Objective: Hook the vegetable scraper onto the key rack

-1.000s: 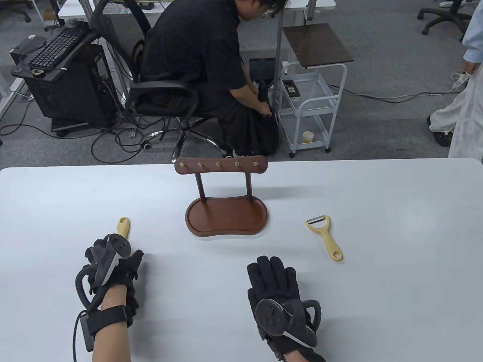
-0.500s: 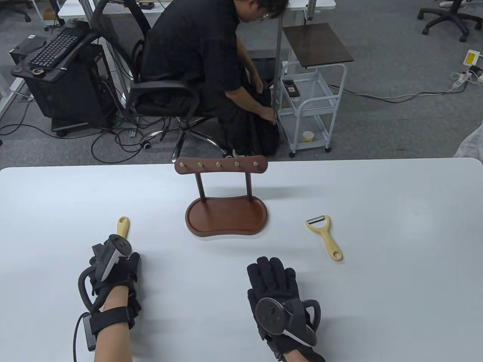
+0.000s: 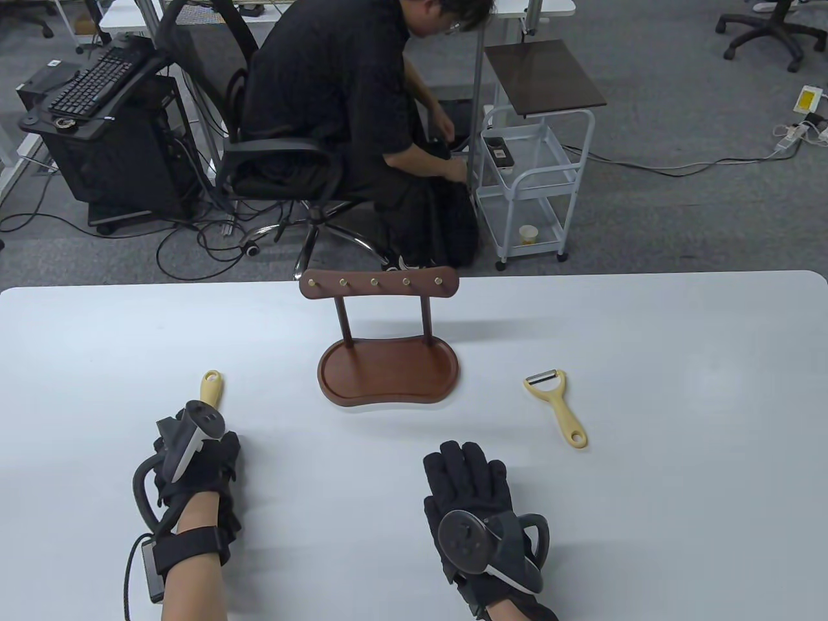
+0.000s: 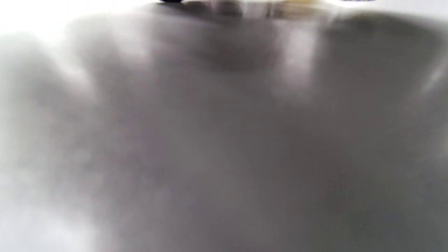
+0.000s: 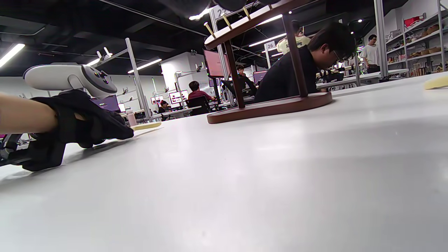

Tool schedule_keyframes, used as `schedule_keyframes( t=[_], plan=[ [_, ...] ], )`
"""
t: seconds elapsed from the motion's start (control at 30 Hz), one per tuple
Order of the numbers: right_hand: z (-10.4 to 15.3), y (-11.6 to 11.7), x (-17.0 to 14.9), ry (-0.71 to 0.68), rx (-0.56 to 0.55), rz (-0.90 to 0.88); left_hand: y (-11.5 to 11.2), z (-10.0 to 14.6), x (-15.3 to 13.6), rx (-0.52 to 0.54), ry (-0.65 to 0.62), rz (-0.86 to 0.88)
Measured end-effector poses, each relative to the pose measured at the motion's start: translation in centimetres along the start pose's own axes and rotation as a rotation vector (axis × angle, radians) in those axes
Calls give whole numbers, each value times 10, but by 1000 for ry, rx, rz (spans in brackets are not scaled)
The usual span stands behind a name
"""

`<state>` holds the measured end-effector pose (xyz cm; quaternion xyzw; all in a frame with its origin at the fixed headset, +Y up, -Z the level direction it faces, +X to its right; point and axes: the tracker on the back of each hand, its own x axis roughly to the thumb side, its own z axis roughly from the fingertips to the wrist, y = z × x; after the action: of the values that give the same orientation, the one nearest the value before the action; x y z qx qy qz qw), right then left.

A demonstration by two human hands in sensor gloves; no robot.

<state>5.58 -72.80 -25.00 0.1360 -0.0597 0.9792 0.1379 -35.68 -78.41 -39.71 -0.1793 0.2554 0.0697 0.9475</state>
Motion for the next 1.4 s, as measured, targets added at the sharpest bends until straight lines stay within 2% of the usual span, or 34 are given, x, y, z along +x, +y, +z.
schedule_keyframes(
  t=[0.23, 0.37, 0.67, 1.07, 1.4],
  plan=[
    [0, 0, 0, 0, -2, -2, 15, 14, 7, 231, -69, 29],
    [1, -2, 1, -8, -15, 5, 22, 25, 15, 404, -132, 85],
    [2, -4, 0, -3, -30, -3, 41, 45, 46, 477, -251, 112],
    [2, -4, -3, 2, -47, -12, 80, 80, 94, 625, -405, 183],
    [3, -5, -4, 3, -56, -17, 83, 89, 117, 625, -441, 158]
  ],
)
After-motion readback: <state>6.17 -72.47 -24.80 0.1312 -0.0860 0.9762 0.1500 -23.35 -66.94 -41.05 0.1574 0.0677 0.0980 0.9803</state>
